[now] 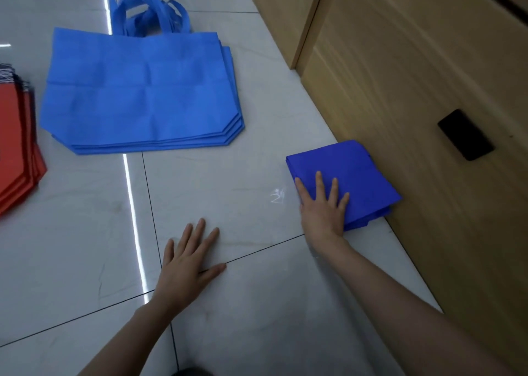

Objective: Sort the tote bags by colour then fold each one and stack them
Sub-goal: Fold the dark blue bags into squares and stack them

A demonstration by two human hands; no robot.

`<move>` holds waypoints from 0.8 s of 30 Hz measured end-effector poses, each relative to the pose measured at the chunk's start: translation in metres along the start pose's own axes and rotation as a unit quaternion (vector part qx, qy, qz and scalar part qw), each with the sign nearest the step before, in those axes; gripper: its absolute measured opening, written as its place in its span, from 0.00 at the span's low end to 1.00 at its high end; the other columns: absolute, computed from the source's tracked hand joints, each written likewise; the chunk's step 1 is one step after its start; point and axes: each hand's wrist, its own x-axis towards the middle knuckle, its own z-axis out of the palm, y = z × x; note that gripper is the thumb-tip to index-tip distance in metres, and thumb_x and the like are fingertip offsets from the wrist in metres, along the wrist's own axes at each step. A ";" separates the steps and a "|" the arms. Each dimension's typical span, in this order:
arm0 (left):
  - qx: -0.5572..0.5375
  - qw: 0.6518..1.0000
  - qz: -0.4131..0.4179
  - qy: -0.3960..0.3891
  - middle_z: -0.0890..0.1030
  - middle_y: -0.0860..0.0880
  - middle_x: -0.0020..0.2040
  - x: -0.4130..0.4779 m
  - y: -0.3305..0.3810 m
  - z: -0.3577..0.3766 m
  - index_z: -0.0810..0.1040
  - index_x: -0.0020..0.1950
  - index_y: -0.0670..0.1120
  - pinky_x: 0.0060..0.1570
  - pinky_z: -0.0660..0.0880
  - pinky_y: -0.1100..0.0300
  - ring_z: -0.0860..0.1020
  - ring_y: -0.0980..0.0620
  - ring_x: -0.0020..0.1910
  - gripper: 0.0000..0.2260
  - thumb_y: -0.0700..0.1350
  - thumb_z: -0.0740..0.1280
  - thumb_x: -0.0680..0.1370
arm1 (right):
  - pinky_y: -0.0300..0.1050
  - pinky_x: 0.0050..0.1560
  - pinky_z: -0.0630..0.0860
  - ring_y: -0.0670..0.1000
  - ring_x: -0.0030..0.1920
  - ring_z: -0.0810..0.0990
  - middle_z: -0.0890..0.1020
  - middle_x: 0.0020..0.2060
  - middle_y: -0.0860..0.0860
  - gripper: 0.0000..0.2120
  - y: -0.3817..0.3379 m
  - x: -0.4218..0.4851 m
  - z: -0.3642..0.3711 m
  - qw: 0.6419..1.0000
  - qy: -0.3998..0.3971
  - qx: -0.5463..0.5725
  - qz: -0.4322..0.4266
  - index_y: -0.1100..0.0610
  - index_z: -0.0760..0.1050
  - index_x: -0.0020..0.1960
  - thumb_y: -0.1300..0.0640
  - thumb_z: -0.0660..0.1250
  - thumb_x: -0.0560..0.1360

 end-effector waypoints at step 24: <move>-0.007 0.936 -0.248 0.250 0.65 0.41 0.72 -0.181 -0.131 -0.090 0.70 0.68 0.44 0.63 0.66 0.48 0.69 0.40 0.66 0.22 0.44 0.69 0.75 | 0.52 0.65 0.67 0.60 0.65 0.72 0.72 0.67 0.61 0.24 -0.263 -0.110 -0.023 0.801 -0.019 0.145 -0.581 0.60 0.71 0.67 0.52 0.50 0.76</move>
